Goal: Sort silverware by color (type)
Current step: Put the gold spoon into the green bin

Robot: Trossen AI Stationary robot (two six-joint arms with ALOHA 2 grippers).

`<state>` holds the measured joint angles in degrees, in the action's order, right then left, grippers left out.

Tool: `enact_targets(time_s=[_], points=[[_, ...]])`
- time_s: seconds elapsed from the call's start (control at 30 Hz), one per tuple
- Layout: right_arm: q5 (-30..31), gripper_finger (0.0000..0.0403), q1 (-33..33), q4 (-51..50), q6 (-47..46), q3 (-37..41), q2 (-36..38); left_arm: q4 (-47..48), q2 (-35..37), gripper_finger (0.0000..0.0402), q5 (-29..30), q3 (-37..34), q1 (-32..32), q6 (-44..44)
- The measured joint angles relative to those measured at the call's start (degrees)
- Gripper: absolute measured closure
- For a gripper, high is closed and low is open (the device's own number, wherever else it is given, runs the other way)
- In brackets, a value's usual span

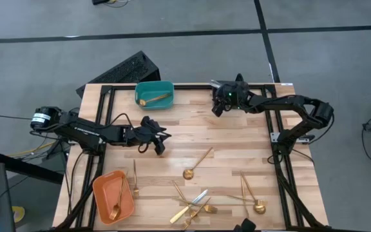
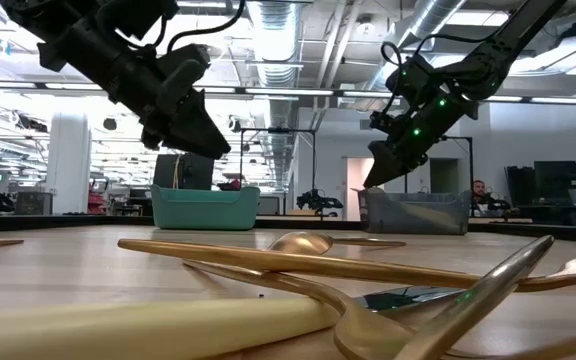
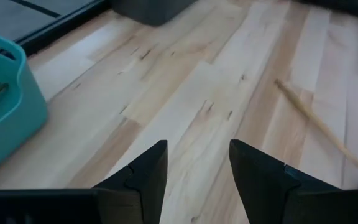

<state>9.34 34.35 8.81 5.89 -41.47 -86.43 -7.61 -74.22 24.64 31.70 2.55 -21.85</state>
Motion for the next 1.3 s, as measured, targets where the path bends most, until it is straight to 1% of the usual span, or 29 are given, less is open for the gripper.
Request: enact_targets(time_s=[0.13,0.23,0.33,0.43,0.5,0.6,0.67,0.8,0.87,0.97,1.03,1.1,1.17,1.3], points=[[-0.2,0.0177,-0.3,1.5,0.3,0.0,0.0,2.7,0.0,0.0242,0.2,0.0,0.0,0.1],[-0.3,0.0177,-1.6,1.9,0.3,0.0,0.1,3.3,0.0,0.0242,1.6,0.0,0.0,0.1],[-2.1,0.0177,-3.1,1.9,0.4,0.0,1.6,3.4,0.0,0.0242,3.1,0.0,0.0,-0.8],[-7.8,0.0177,-4.7,1.4,-0.2,0.0,4.1,3.4,0.0,0.0242,5.4,0.0,0.0,-3.0],[-13.7,0.0177,-6.2,3.3,-2.7,0.0,5.8,3.4,0.0,0.0242,8.0,0.0,0.0,-5.0],[-23.9,0.0177,-10.3,10.5,-7.6,1.9,6.9,3.4,0.0,0.0242,10.3,0.0,0.2,-7.9],[-26.9,0.0177,-14.7,15.0,-9.1,3.9,6.5,3.0,0.0,0.0242,10.3,0.0,1.2,-7.8],[-26.8,0.0177,-24.2,21.6,-10.4,7.1,5.0,-2.1,0.0,0.0242,9.4,-0.1,5.0,-7.7],[-26.1,0.0177,-28.5,21.5,-10.1,7.6,3.5,-5.6,0.0,0.0242,9.0,-0.1,7.9,-7.7],[-26.0,0.0177,-34.3,24.0,-8.9,7.3,-0.5,-9.8,0.0,0.0242,9.4,-0.1,13.0,-7.4],[-25.6,0.0177,-37.1,25.3,-7.7,7.1,-3.4,-11.4,0.0,0.0242,10.7,-0.1,16.5,-7.4],[-23.3,0.0177,-39.3,24.9,-7.5,6.0,-6.7,-11.6,-0.2,0.0242,13.0,-0.1,20.2,-9.0],[-20.5,0.0177,-40.5,23.3,-7.4,4.8,-9.4,-11.9,-1.9,0.0242,16.2,0.0,24.2,-11.3],[-16.4,0.0177,-41.4,17.0,-6.8,2.1,-12.5,-13.0,-7.4,0.0242,24.3,0.0,30.5,-14.5]])
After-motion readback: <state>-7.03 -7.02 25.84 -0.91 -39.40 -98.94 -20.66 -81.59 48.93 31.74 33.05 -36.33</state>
